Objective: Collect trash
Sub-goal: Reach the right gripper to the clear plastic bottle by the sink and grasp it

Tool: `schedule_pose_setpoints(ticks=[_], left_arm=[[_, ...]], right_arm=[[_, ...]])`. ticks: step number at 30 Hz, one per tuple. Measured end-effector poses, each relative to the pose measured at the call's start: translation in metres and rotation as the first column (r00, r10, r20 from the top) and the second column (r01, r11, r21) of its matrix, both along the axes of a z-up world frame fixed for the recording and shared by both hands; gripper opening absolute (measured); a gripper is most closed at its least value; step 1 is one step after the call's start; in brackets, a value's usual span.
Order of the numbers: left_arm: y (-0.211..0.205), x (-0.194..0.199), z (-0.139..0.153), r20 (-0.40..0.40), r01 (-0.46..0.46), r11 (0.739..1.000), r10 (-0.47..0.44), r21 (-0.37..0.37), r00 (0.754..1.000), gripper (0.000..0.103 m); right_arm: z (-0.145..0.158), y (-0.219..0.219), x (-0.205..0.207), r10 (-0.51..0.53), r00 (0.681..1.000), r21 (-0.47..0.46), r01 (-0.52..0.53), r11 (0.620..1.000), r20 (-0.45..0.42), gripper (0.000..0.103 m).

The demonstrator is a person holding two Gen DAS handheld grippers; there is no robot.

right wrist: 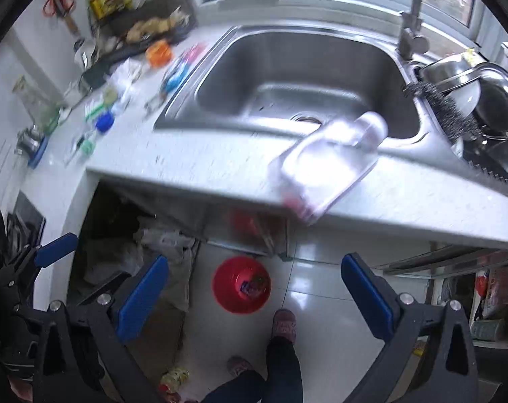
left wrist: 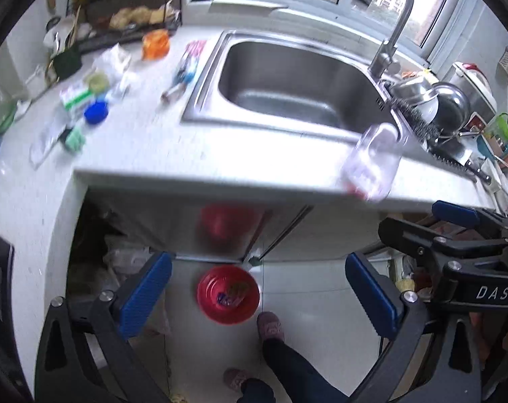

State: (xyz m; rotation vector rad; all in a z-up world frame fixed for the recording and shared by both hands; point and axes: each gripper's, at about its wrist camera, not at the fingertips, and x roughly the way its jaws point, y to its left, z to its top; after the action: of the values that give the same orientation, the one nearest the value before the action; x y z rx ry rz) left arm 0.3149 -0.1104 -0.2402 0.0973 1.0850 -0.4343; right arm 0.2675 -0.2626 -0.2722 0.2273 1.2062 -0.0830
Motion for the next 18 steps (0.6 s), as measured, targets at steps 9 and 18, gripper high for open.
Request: schedule_pose_setpoints(ticks=[9,18], left_arm=[[-0.034,0.051,0.027,0.032,0.027,0.999,-0.028,0.020,0.999,0.102],[-0.062,0.095,0.005,-0.013,0.025,0.998,-0.024,0.052,1.000,0.102]], right_arm=[[0.019,-0.052,0.037,-0.192,0.977,0.107,0.202,0.974,-0.094,0.103],[-0.002,-0.072,0.083,-0.274,0.939,0.081,0.295,0.952,-0.207,0.103]])
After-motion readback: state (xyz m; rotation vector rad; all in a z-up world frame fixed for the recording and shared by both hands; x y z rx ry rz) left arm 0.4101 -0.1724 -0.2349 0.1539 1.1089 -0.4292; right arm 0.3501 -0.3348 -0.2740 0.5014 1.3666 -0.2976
